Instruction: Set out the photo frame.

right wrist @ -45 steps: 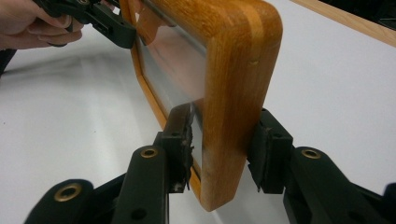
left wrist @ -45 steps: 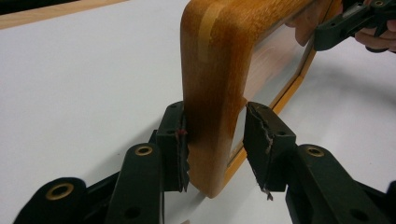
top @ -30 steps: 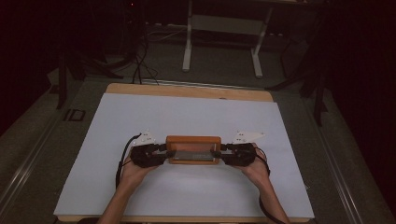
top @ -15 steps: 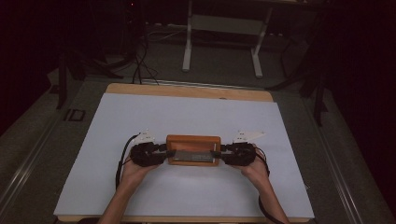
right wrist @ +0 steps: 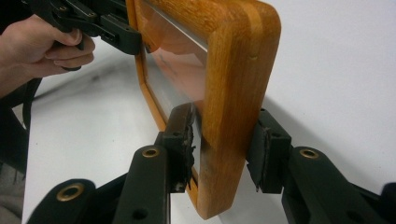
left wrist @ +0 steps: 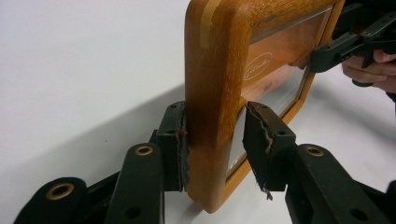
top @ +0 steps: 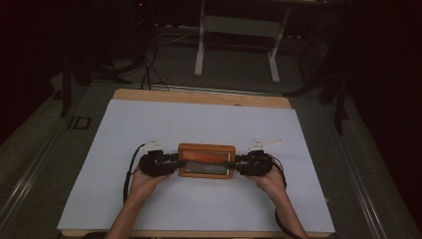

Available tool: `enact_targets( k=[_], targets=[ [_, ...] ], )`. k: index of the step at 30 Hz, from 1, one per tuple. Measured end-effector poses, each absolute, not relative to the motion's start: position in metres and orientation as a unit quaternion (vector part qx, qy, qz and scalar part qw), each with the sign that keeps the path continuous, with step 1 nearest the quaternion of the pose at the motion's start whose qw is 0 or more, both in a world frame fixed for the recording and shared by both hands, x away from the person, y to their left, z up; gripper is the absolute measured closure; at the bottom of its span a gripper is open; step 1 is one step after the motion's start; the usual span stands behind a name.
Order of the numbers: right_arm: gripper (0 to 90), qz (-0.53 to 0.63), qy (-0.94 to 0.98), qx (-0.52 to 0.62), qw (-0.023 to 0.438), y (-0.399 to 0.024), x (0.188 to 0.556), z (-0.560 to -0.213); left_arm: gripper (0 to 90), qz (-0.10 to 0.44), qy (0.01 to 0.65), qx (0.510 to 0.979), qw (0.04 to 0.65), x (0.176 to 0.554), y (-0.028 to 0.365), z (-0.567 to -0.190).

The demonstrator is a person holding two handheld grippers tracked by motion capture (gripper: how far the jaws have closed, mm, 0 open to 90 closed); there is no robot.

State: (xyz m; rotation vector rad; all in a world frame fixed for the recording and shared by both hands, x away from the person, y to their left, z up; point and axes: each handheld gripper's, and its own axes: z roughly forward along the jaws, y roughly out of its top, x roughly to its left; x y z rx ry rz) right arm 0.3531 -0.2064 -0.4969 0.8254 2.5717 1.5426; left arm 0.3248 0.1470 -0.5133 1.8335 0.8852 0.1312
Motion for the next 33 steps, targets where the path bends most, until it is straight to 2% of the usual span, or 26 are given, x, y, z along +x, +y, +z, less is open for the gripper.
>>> enact_targets(
  k=[8, 33],
  targets=[
    [63.5, 0.500, 0.821, 0.277, -0.004, -0.2084, 0.3554, -0.4996, 62.2, 0.049, 0.370, 0.762, 0.529, 0.3254, 0.1483, -0.5138],
    [62.8, 0.488, 0.822, 0.292, -0.025, -0.2103, 0.3598, -0.5062, 62.8, 0.036, 0.376, 0.765, 0.522, 0.3273, 0.1458, -0.5191]
  ],
)
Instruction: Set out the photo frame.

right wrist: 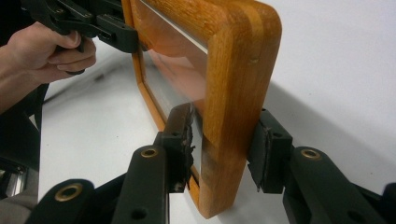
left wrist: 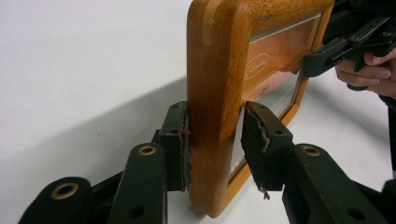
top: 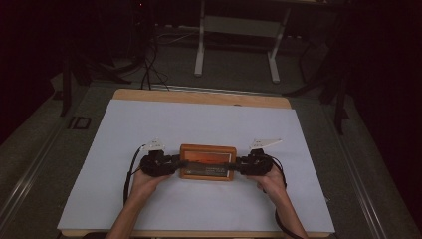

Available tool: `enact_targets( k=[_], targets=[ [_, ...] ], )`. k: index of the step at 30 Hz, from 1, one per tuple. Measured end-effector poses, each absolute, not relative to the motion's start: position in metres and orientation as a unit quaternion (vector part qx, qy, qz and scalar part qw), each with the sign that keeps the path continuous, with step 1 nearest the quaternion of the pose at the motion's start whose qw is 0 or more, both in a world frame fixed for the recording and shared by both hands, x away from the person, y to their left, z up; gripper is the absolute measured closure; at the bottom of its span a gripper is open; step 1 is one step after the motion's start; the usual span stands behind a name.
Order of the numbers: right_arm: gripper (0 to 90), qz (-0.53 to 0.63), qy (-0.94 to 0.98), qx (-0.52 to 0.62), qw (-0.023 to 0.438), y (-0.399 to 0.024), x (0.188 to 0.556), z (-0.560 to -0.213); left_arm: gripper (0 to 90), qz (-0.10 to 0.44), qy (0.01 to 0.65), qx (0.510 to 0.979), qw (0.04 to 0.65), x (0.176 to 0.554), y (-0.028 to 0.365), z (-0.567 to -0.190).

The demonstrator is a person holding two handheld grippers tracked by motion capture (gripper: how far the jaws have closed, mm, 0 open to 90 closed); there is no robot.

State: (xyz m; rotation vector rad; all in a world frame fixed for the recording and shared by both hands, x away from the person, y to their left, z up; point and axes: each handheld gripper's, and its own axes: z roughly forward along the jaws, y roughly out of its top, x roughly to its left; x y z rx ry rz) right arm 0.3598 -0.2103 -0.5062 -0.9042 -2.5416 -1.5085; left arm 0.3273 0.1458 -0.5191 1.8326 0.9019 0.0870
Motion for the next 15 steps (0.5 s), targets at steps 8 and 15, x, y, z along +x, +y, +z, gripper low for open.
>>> enact_targets(
  k=[8, 15],
  targets=[
    [62.5, -0.489, -0.820, -0.297, 0.031, -0.2115, 0.3618, -0.5102, 63.0, 0.030, 0.379, 0.766, 0.518, 0.3284, 0.1449, -0.5212],
    [62.4, -0.493, -0.818, -0.295, 0.034, -0.2128, 0.3621, -0.5128, 63.4, 0.029, 0.376, 0.768, 0.518, 0.3280, 0.1449, -0.5212]
  ],
)
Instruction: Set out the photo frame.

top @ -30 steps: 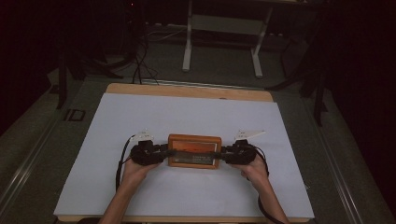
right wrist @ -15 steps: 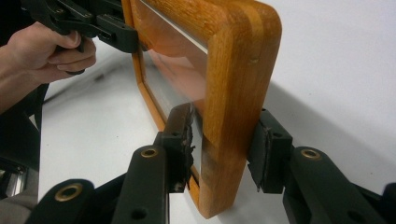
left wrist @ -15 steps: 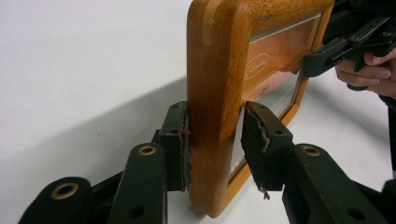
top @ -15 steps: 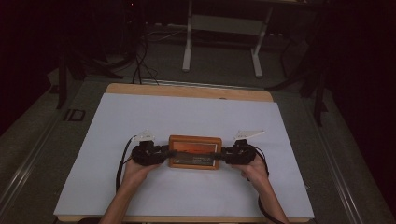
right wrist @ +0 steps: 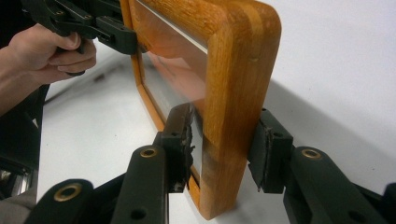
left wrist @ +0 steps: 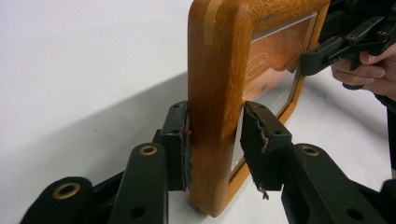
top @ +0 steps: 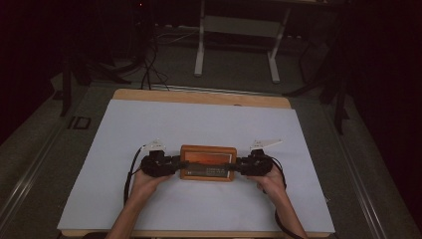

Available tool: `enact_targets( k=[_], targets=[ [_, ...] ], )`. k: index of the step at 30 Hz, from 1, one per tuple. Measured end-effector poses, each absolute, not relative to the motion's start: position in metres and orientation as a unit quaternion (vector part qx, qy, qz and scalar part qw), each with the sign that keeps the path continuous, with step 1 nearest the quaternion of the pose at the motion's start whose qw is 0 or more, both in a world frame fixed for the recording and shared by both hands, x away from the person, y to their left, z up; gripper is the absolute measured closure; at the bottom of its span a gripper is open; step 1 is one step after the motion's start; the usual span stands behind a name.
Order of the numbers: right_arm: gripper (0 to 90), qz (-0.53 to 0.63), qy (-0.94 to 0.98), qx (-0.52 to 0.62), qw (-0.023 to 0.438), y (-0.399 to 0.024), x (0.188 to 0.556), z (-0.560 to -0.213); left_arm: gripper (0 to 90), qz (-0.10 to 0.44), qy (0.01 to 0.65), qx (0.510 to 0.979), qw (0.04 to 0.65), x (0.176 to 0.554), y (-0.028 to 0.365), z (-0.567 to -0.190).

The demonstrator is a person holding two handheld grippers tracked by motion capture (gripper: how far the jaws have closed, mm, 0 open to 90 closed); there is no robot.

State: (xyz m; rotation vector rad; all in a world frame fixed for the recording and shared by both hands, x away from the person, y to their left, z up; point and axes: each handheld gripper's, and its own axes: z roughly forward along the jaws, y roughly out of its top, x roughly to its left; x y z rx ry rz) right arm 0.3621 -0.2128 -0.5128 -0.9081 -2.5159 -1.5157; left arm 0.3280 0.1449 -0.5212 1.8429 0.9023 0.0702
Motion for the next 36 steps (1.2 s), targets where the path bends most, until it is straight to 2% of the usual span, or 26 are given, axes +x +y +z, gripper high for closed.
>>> enact_targets(
  k=[23, 36],
  targets=[
    [60.7, -0.496, -0.817, -0.291, 0.029, -0.2142, 0.3617, -0.5158, 63.5, 0.030, 0.371, 0.771, 0.518, 0.3256, 0.1443, -0.5211],
    [51.1, -0.495, -0.818, -0.293, 0.023, -0.2146, 0.3604, -0.5129, 56.7, 0.034, 0.381, 0.762, 0.522, 0.3270, 0.1517, -0.5200]
  ],
)
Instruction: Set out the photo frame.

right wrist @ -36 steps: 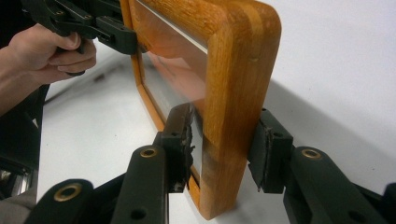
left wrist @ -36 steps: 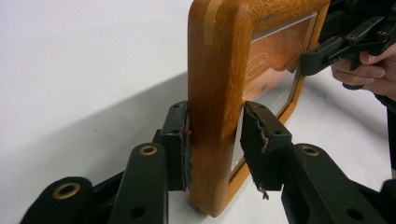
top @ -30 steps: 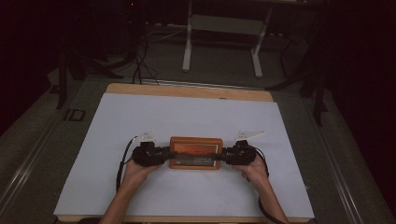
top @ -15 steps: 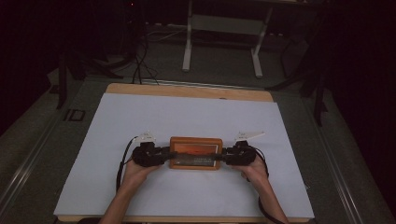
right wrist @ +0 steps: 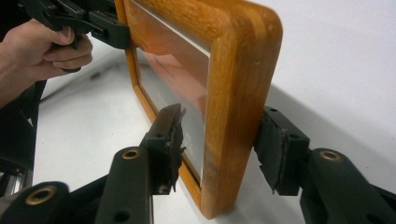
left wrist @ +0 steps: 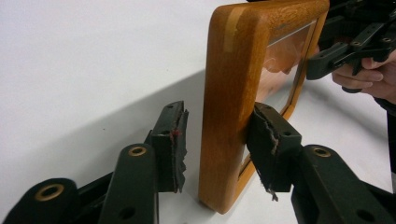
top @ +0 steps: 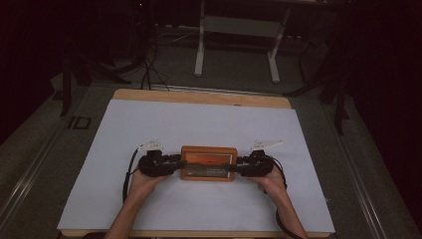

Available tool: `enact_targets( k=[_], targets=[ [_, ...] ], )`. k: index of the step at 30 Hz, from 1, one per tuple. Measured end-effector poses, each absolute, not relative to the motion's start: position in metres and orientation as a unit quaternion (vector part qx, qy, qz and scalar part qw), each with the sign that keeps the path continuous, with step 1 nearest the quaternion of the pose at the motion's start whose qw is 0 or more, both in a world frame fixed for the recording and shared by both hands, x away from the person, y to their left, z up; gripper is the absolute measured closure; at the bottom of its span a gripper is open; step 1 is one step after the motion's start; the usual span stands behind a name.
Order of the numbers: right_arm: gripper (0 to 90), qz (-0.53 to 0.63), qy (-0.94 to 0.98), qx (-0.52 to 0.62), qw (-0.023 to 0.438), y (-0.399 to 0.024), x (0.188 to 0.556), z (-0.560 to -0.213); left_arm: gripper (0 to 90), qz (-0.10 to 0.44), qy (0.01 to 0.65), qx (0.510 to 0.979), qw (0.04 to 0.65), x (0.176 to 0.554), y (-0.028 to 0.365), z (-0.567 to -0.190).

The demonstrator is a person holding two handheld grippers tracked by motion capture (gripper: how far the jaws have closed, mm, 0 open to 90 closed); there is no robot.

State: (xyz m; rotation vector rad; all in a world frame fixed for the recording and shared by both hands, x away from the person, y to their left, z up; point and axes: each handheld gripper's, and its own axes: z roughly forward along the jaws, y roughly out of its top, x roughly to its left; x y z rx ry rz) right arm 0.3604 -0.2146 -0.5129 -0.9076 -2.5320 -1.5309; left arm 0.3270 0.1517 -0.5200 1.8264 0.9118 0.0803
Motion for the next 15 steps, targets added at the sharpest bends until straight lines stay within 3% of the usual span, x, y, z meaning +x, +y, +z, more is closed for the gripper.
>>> enact_targets(
  k=[15],
  targets=[
    [40.9, -0.486, -0.828, -0.280, 0.011, -0.236, 0.359, -0.500, 45.1, 0.041, 0.382, 0.747, 0.542, 0.326, 0.174, -0.509]
  ],
)
